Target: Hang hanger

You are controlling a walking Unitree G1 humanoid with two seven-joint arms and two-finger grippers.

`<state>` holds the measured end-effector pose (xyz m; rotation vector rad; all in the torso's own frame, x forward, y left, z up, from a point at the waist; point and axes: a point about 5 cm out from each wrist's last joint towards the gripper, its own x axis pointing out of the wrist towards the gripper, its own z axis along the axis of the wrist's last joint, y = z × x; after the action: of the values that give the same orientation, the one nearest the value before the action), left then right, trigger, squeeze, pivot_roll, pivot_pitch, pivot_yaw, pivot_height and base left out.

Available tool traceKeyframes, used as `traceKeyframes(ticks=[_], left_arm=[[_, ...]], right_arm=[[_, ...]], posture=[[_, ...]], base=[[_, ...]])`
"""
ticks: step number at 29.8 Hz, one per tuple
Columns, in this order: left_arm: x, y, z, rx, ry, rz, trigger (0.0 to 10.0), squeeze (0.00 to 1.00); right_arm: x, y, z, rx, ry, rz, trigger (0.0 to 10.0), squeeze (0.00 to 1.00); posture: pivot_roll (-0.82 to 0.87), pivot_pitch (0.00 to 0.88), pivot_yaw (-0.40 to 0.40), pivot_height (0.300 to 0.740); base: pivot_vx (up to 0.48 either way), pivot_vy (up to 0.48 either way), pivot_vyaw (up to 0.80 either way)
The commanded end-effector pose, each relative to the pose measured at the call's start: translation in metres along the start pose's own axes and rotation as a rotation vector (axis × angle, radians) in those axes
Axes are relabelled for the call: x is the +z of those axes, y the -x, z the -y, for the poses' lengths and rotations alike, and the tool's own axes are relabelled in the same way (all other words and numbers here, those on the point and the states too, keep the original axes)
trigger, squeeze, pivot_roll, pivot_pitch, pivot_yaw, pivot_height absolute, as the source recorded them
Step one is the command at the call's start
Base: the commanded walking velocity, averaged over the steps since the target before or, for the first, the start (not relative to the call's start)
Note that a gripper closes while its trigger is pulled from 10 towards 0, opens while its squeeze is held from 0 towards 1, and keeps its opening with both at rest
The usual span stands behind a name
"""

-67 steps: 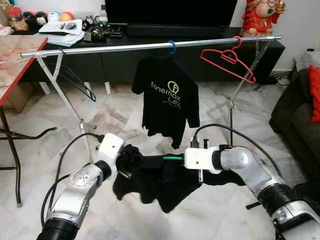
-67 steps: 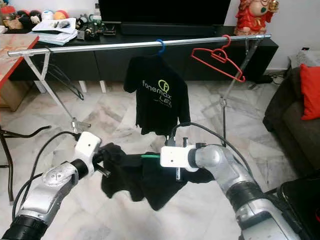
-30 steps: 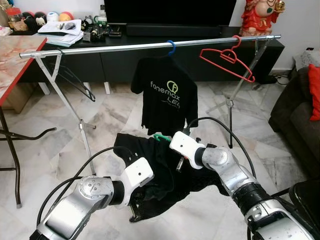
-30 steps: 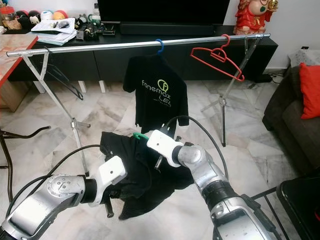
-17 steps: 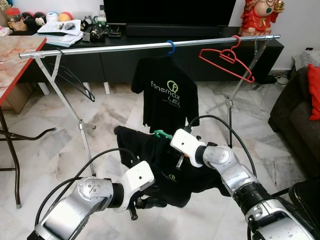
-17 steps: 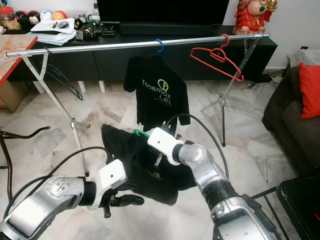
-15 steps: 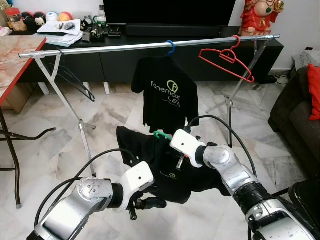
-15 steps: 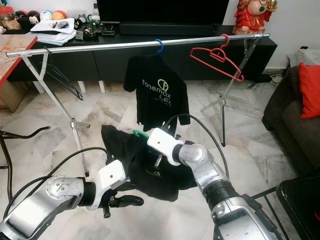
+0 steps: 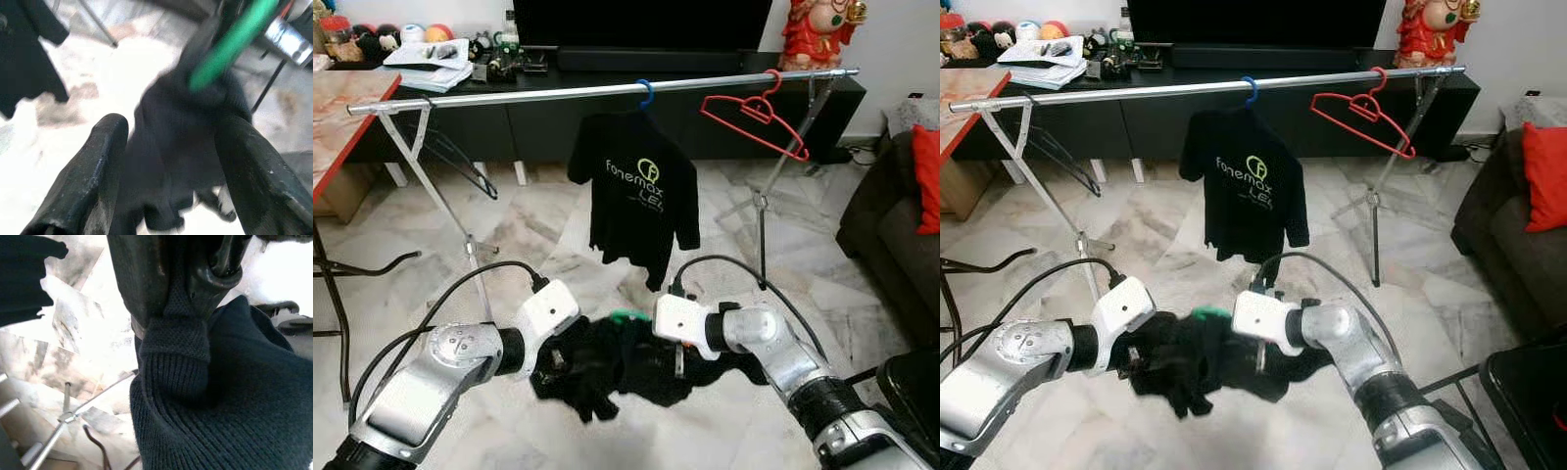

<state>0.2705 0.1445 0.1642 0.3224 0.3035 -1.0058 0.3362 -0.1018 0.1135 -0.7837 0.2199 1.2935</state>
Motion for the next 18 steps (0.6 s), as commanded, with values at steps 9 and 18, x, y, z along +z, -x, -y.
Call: traceKeyframes(ticks=[9, 18], left_arm=[[-0.017, 0.003, 0.009, -0.091, 0.018, -0.071, 10.0, 1.00], [-0.025, -0.004, 0.017, -0.138, 0.039, -0.081, 10.0, 1.00]], right_arm=[[0.010, 0.004, -0.004, 0.068, 0.058, 0.082, 0.0, 0.00], [0.014, 0.006, -0.008, 0.097, 0.062, 0.145, 0.0, 0.00]], posture=[[0.04, 0.107, -0.038, 0.740], [0.03, 0.088, -0.029, 0.740]], base=[[0.000, 0.000, 0.00], [0.000, 0.000, 0.00]])
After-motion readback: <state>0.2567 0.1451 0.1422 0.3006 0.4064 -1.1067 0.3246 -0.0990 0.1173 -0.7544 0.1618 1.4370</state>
